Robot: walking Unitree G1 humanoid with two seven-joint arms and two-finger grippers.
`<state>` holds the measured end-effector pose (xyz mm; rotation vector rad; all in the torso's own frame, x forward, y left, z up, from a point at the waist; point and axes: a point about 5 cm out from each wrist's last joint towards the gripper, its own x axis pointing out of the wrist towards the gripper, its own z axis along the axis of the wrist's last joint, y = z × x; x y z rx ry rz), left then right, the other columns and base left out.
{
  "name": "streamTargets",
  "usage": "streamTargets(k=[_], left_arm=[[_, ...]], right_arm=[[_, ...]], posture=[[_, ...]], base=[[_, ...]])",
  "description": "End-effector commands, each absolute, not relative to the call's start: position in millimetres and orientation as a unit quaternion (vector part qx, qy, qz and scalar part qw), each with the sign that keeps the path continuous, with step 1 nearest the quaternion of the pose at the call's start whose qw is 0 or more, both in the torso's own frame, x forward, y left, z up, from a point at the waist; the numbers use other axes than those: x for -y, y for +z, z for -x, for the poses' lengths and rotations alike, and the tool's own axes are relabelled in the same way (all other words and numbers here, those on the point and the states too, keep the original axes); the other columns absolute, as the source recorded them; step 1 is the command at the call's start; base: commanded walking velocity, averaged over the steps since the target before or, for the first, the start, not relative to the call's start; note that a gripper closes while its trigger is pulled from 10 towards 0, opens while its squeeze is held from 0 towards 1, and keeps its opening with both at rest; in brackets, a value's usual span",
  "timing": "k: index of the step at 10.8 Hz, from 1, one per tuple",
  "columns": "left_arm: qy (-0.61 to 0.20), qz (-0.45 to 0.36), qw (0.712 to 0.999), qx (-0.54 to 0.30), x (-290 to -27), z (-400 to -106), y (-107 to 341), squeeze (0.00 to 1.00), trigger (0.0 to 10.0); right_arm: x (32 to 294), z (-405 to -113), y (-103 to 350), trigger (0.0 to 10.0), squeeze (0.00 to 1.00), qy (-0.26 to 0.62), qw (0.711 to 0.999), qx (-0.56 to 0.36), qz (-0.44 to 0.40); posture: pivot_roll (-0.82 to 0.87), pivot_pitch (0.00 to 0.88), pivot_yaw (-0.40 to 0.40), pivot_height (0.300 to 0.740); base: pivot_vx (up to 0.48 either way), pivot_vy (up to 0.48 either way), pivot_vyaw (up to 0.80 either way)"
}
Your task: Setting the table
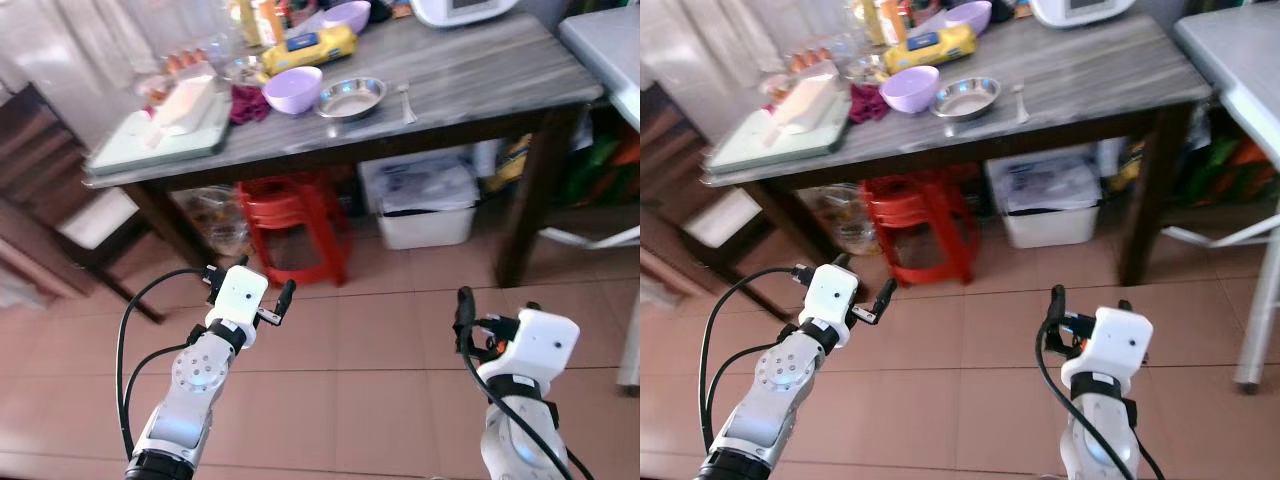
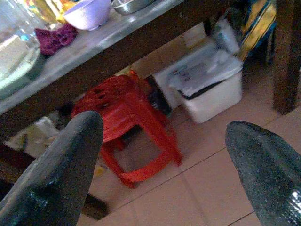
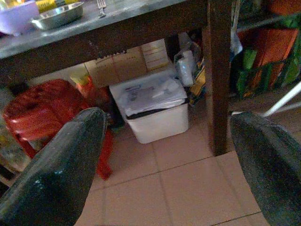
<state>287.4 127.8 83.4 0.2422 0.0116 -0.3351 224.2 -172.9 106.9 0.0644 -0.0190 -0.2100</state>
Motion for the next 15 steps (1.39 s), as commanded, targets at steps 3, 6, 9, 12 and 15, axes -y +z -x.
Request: streamTargets(k=[3, 6, 9, 12, 15], left_arm=[[-0.096, -0.085, 0.991, -0.023, -133.6, -269.8, 69.5, 0.0, 10.0], [-0.054, -0.062, 0.996, -0.025, -131.7, -264.9, 62.4, 0.0, 10.0], [-0.055, -0.069, 0.996, -0.018, -132.9, -271.3, 66.5, 0.0, 10.0], [-0.07, -0.081, 0.994, -0.014, -133.7, -277.6, 68.5, 0.0, 10.0], [-0.097, -0.09, 0.991, -0.013, -130.9, -285.9, 71.4, 0.0, 10.0]], right_arm=[[164.0, -246.6, 121.6, 10.0, 0.0, -0.016, 1.0, 0.013, -0.013], [163.6, -265.4, 128.0, 10.0, 0.0, 0.02, 1.0, 0.009, 0.005], [164.5, -275.4, 122.4, 10.0, 0.0, 0.012, 1.0, 0.006, -0.006], [167.8, -260.9, 109.0, 10.0, 0.0, -0.016, 1.0, -0.003, -0.018], [191.0, -231.6, 92.8, 10.0, 0.0, -0.072, 0.997, -0.021, -0.009]], posture=[[-0.09, 0.1, -0.001, 0.74], [-0.08, 0.064, -0.115, 0.74], [-0.06, 0.031, -0.041, 0.74], [-0.09, 0.016, 0.019, 0.74], [-0.12, 0.017, 0.069, 0.74]], base=[[0.0, 0.0, 0.0], [0.0, 0.0, 0.0], [0.0, 0.0, 0.0], [0.0, 0.0, 0.0], [0.0, 0.0, 0.0]])
